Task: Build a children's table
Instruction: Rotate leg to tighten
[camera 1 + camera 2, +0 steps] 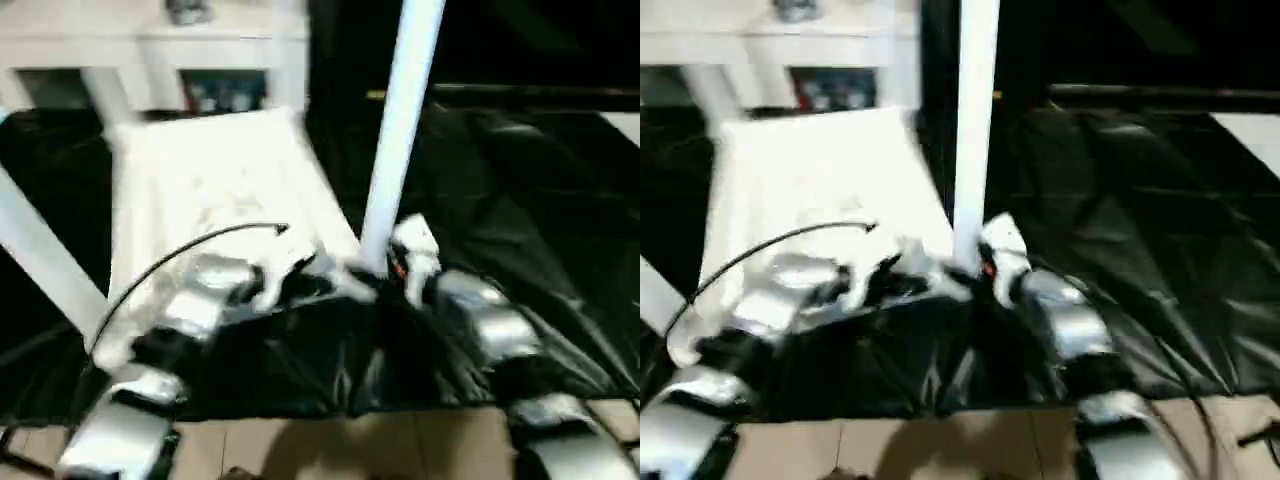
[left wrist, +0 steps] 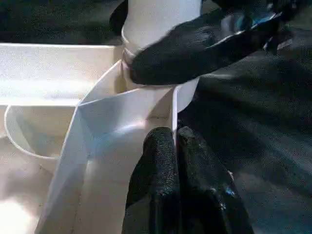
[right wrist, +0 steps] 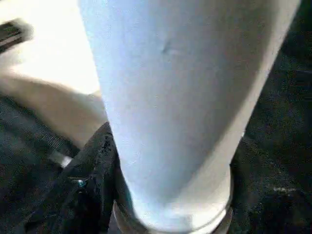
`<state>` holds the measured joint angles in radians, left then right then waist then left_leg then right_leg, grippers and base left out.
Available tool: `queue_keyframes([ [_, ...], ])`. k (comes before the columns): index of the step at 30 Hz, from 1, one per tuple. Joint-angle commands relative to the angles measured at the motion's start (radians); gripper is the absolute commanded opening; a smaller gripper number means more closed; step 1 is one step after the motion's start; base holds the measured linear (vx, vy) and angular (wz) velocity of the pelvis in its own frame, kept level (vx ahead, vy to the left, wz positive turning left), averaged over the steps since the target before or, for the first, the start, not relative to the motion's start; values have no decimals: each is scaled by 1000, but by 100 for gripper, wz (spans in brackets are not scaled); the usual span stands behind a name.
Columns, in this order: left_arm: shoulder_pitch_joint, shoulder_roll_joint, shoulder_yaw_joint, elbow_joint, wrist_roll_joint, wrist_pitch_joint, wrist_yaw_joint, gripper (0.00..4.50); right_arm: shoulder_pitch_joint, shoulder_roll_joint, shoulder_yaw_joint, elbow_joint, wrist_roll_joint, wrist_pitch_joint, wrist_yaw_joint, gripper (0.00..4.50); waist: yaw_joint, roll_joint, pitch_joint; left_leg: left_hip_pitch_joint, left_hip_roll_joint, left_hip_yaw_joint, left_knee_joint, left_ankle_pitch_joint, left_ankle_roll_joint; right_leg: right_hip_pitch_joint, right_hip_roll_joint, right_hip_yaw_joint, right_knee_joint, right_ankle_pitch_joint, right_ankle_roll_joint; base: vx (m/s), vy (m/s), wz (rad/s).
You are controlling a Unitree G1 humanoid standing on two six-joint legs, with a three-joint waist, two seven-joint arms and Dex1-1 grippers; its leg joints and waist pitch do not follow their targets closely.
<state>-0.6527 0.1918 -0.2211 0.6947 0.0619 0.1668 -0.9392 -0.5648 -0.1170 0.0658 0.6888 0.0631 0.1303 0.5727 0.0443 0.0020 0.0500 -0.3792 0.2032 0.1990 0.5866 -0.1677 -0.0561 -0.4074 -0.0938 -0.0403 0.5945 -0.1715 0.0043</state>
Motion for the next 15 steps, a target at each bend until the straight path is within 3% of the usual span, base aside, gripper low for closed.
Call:
queue_keyframes([
  [1,-31,-85,-39,-7,-6,2,34,0,-3,70,59,69,-55,43,-65,268,0,-1,-55,25,20,-23,-84,-398,-33,22,-45,24,-95,-476,-141,0,0,0],
  [3,-32,-104,-45,-11,4,9,56,0,-13,94,62,79,-52,11,-50,268,-1,4,-56,23,20,-23,-85,-396,-30,24,-44,23,-93,-455,-144,0,0,0],
  [4,-31,-108,-46,-15,5,9,57,0,-14,99,65,74,-45,-5,-20,268,-1,2,-56,23,21,-22,-85,-396,-26,24,-42,23,-94,-434,-149,0,0,0],
  [5,-31,-109,-48,-16,7,5,53,0,-17,101,62,72,-39,-12,-7,324,0,4,-57,23,21,-22,-85,-397,-24,23,-42,24,-92,-422,-153,0,0,0],
  [7,-27,-102,-53,-22,7,-7,33,0,-18,91,56,62,-22,-7,24,338,-1,3,-58,21,21,-20,-85,-391,-18,26,-40,24,-88,-382,-167,0,0,0],
  [11,-10,-75,-66,-39,-6,-52,-36,0,-14,50,71,42,-19,-29,79,369,2,2,-60,19,22,-18,-83,-358,-4,31,-41,25,-83,-327,-187,0,0,0],
  [15,15,-21,-74,-72,-30,-67,-145,0,13,-38,109,-15,-22,-80,254,378,10,2,-67,13,24,-14,-77,-274,23,42,-40,25,-66,-183,-222,0,0,0],
])
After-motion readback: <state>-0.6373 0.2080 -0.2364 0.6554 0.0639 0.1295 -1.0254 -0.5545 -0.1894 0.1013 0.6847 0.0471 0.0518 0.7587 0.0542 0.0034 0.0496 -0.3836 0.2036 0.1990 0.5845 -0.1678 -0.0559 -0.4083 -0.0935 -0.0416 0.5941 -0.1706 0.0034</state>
